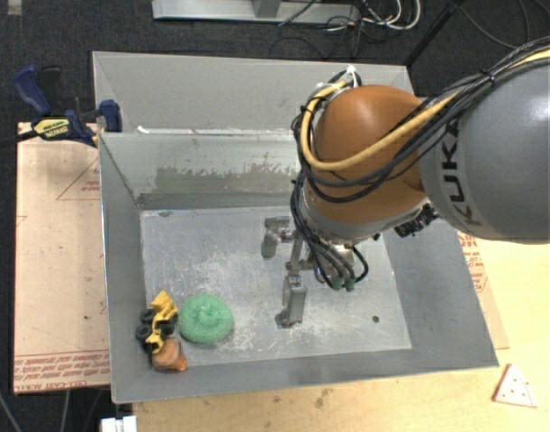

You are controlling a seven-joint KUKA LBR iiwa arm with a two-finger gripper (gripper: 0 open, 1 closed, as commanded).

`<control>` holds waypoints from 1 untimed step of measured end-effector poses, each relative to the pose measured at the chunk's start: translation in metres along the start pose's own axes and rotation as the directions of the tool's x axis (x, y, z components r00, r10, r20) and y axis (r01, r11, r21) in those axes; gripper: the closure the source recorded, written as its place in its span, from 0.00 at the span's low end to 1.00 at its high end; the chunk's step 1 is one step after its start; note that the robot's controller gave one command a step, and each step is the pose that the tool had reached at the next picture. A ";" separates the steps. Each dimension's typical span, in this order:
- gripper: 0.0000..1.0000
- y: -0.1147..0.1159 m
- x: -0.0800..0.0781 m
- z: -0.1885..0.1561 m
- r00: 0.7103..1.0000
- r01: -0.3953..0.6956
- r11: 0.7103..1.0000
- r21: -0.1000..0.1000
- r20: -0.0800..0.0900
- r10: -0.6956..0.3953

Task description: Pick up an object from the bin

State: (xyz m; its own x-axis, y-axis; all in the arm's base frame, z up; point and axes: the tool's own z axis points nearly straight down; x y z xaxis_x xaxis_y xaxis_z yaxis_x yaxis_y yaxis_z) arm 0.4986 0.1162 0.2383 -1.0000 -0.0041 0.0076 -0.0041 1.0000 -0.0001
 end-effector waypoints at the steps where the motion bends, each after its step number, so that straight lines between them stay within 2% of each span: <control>1: 0.00 -0.001 -0.002 -0.004 1.000 -0.003 1.000 -0.001 0.008 0.003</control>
Offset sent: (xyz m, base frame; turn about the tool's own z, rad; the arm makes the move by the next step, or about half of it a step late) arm 0.0082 0.0623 -0.1099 -0.0905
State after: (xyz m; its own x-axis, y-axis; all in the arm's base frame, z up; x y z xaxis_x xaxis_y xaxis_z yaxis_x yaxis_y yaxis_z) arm 0.5003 0.1156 0.2423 -1.0000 -0.0007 -0.0004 -0.0007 1.0000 0.0011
